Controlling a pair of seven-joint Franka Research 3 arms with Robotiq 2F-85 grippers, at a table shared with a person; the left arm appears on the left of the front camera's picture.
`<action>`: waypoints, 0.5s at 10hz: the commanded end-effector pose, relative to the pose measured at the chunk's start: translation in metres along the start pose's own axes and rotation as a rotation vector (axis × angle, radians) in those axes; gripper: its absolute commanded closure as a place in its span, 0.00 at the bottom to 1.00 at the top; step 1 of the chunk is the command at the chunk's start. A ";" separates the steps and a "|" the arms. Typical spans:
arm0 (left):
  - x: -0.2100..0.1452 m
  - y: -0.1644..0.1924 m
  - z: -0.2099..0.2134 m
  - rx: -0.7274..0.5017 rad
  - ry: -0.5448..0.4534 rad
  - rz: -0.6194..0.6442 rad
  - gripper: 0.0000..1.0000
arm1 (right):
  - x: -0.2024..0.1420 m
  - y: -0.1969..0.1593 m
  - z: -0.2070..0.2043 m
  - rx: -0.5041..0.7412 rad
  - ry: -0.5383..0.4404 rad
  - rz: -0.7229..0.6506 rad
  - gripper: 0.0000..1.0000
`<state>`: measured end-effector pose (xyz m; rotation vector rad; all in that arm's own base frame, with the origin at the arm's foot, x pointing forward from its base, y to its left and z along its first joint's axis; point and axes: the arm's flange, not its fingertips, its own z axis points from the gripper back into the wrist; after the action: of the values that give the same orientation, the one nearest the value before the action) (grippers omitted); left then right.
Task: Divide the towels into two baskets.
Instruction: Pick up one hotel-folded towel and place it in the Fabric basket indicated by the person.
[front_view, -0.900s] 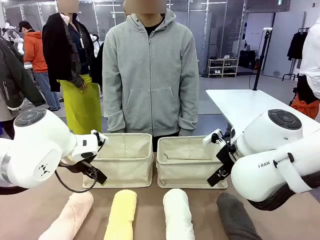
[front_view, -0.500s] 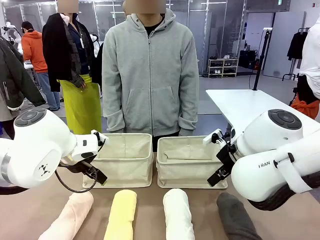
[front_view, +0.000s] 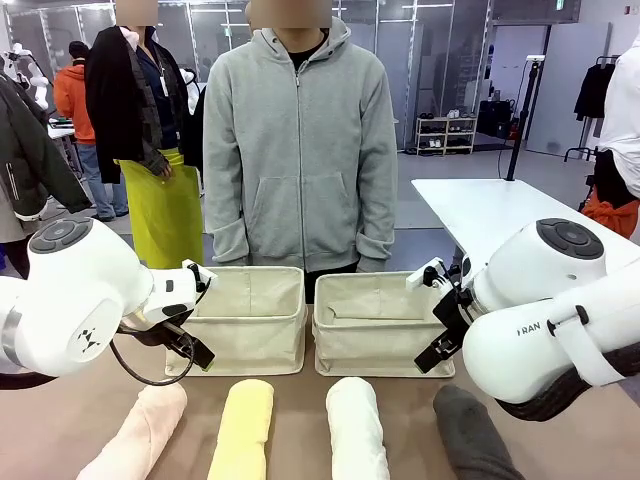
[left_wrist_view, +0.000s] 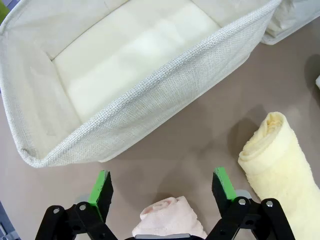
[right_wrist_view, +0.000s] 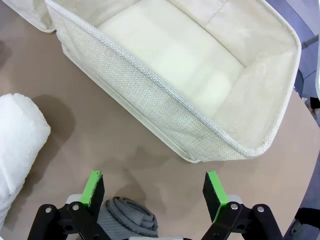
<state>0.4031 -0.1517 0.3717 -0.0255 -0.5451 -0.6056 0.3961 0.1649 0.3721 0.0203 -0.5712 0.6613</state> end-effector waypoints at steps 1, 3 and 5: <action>0.012 0.004 0.014 0.019 0.001 -0.025 0.00 | 0.012 -0.007 0.019 0.049 -0.020 -0.024 0.00; 0.025 0.017 0.039 -0.039 0.014 0.018 0.00 | 0.027 -0.024 0.044 0.158 -0.008 -0.103 0.00; 0.028 0.040 0.062 -0.218 0.028 0.118 0.00 | 0.033 -0.045 0.061 0.256 0.014 -0.194 0.00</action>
<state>0.4123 -0.1461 0.4285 -0.1453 -0.5044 -0.5600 0.4052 0.1558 0.4418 0.2566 -0.5016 0.5568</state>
